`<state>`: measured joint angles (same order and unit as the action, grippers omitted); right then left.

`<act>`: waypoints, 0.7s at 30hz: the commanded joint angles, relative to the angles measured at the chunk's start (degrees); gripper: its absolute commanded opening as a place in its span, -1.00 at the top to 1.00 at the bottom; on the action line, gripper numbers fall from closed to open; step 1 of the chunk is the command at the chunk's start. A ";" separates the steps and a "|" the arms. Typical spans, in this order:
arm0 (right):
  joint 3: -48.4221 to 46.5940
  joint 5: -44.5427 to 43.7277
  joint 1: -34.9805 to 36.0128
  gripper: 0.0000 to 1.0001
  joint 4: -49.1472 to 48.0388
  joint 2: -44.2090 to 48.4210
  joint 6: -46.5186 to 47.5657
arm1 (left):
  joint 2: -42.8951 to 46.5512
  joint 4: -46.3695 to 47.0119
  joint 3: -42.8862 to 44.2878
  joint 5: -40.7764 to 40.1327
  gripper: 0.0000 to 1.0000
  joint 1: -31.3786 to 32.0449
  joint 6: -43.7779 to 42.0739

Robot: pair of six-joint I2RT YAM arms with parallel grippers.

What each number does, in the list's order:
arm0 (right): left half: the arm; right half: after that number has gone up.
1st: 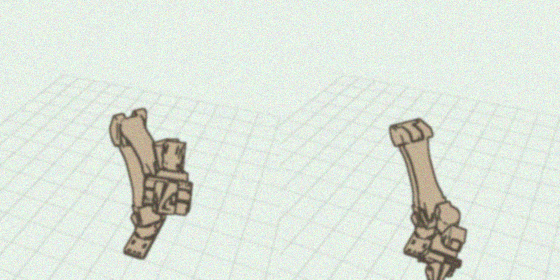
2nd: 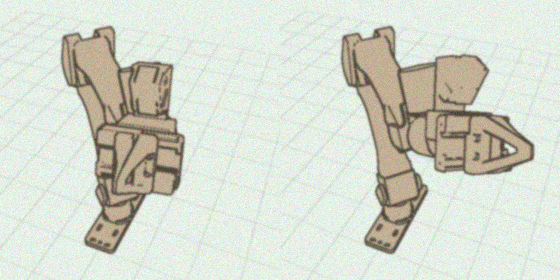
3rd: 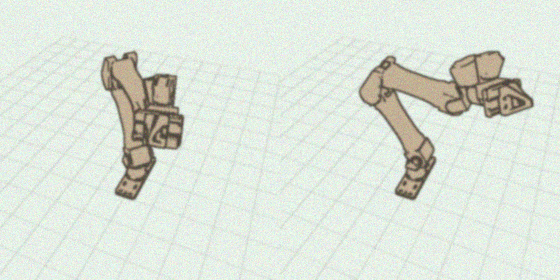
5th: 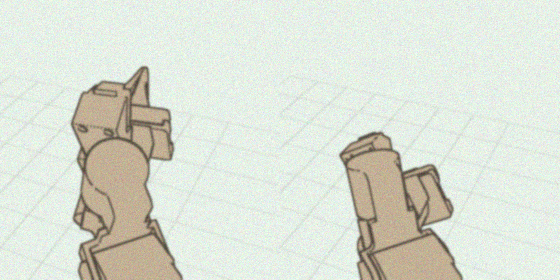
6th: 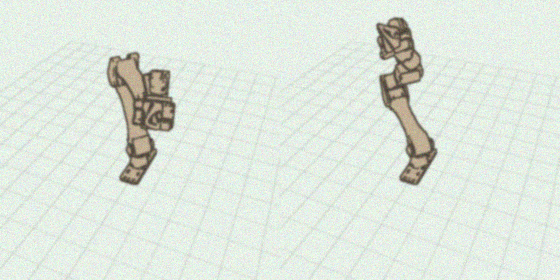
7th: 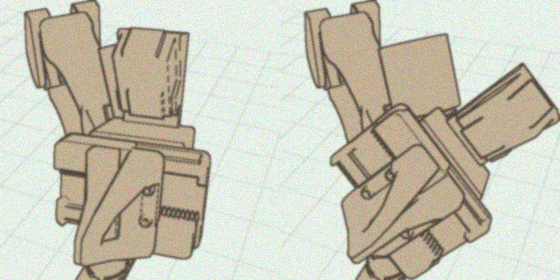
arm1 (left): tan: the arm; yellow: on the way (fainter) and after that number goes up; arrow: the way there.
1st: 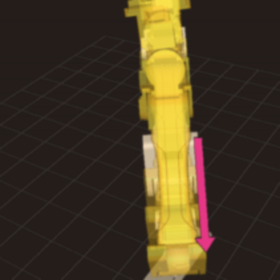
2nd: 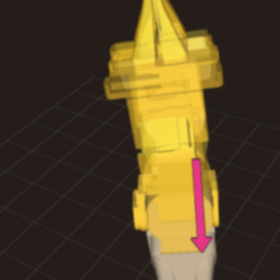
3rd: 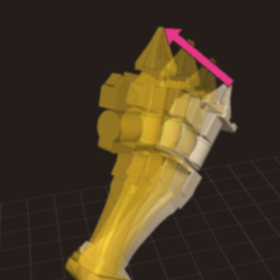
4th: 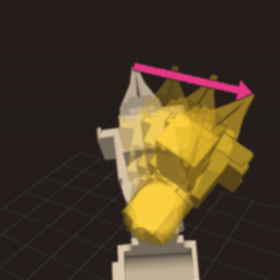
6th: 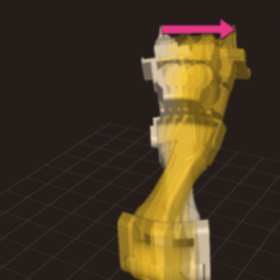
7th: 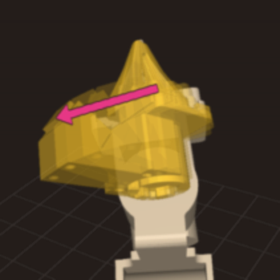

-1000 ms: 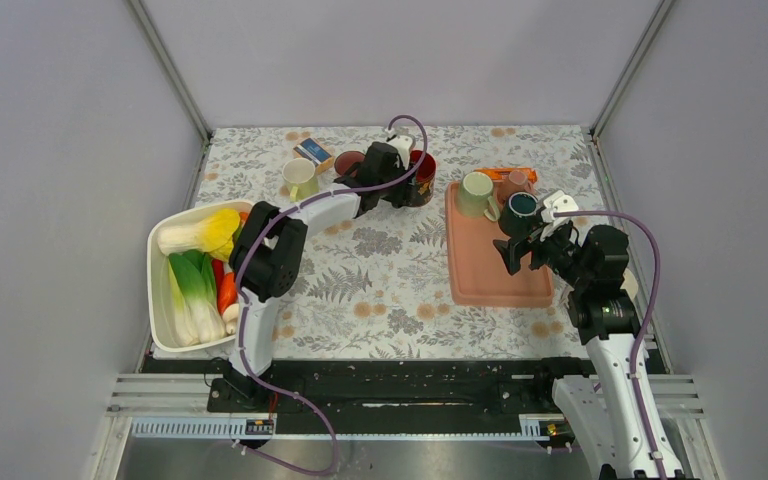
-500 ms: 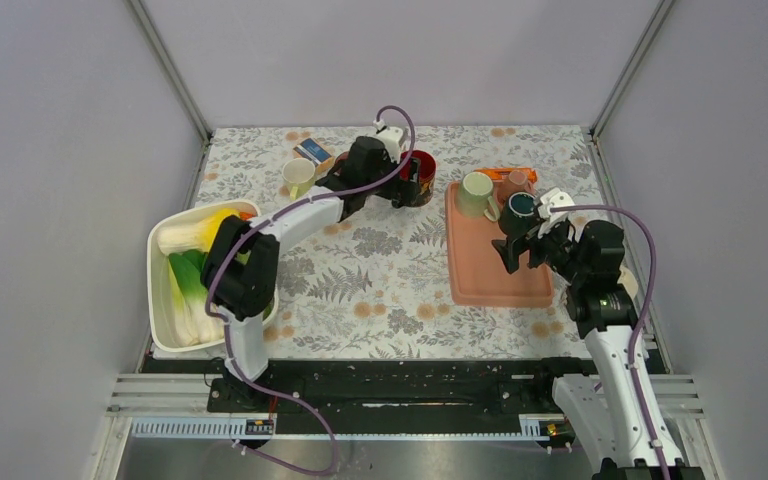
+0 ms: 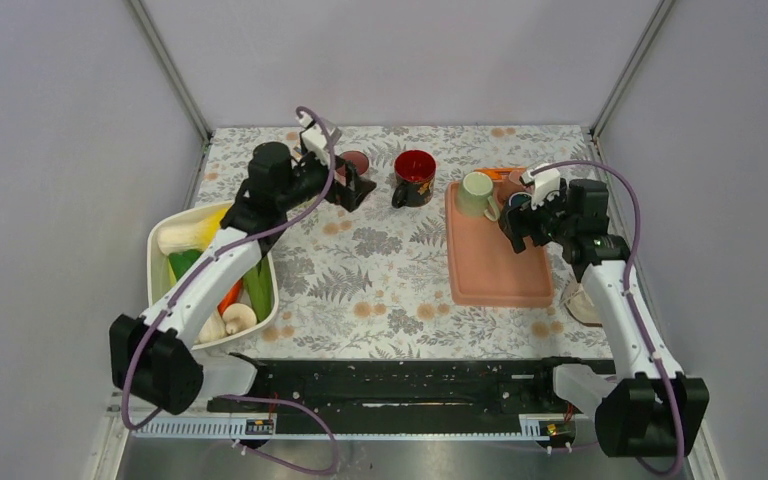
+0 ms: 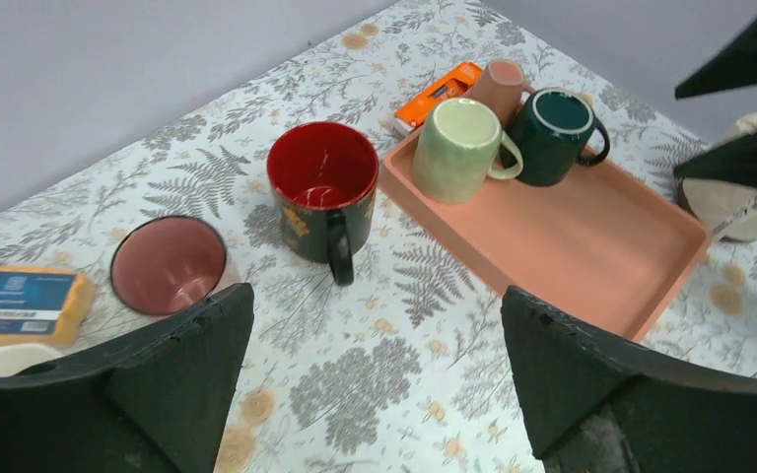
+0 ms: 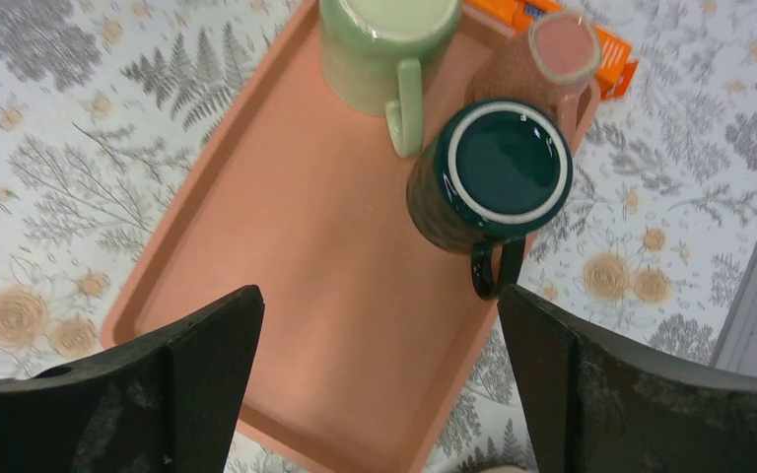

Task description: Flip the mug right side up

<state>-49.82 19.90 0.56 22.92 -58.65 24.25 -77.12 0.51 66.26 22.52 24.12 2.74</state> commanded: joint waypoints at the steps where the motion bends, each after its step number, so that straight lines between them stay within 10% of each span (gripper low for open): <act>1: -6.03 -2.91 -2.58 -0.97 6.08 -6.56 6.07 | 7.52 -5.04 -6.52 9.38 -0.98 -4.52 -6.99; 11: -16.03 -1.85 -7.04 -0.97 10.38 -22.33 12.08 | 15.23 -17.94 -14.83 24.90 -0.98 -14.01 -17.66; 21: -20.23 -1.77 -8.00 -0.56 10.50 -31.40 16.45 | 14.20 -21.35 -20.86 27.16 -0.98 -17.68 -24.58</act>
<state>-67.09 17.89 -6.70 32.88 -88.03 37.10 -62.61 -19.59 45.93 45.47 7.62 -17.15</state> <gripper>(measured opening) 0.808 0.988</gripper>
